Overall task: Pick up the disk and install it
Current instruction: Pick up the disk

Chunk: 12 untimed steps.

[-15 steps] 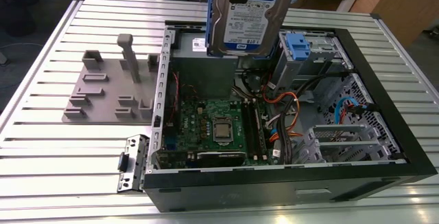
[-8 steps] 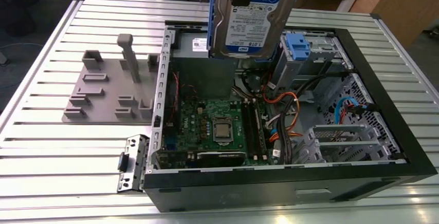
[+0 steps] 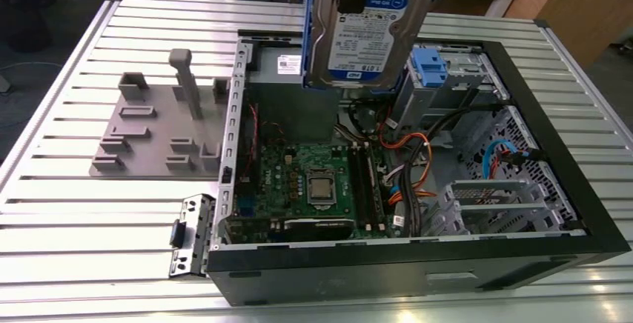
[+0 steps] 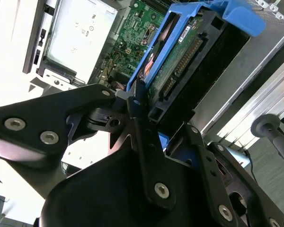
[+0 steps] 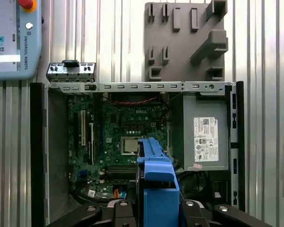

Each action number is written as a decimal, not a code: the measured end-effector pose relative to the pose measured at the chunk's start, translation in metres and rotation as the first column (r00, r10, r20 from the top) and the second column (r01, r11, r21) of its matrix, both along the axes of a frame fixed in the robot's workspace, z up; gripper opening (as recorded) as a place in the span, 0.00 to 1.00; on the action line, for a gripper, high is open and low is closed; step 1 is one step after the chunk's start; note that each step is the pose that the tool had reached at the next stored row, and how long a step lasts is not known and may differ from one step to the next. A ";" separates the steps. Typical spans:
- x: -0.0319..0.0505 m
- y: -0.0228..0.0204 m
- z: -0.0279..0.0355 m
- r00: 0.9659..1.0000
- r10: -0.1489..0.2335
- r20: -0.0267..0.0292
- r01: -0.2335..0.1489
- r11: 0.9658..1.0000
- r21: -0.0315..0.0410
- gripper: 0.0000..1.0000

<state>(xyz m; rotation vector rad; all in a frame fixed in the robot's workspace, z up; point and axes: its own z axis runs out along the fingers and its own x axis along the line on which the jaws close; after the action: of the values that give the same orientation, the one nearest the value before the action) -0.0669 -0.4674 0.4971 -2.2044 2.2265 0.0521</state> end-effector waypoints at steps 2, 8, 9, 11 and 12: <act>0.0007 -0.0016 0.0000 1.000 0.000 0.000 0.000 1.000 0.000 0.36; 0.0026 -0.0062 0.0000 1.000 0.000 0.000 0.000 1.000 0.000 0.36; 0.0029 -0.0069 0.0000 1.000 0.000 0.000 0.000 1.000 0.000 0.36; 0.0036 -0.0086 0.0000 1.000 0.000 0.000 0.000 1.000 0.000 0.36; 0.0039 -0.0094 0.0000 1.000 0.000 0.000 0.000 1.000 0.000 0.36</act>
<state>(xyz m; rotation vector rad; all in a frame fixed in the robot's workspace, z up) -0.0630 -0.4768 0.4970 -2.2044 2.2266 0.0521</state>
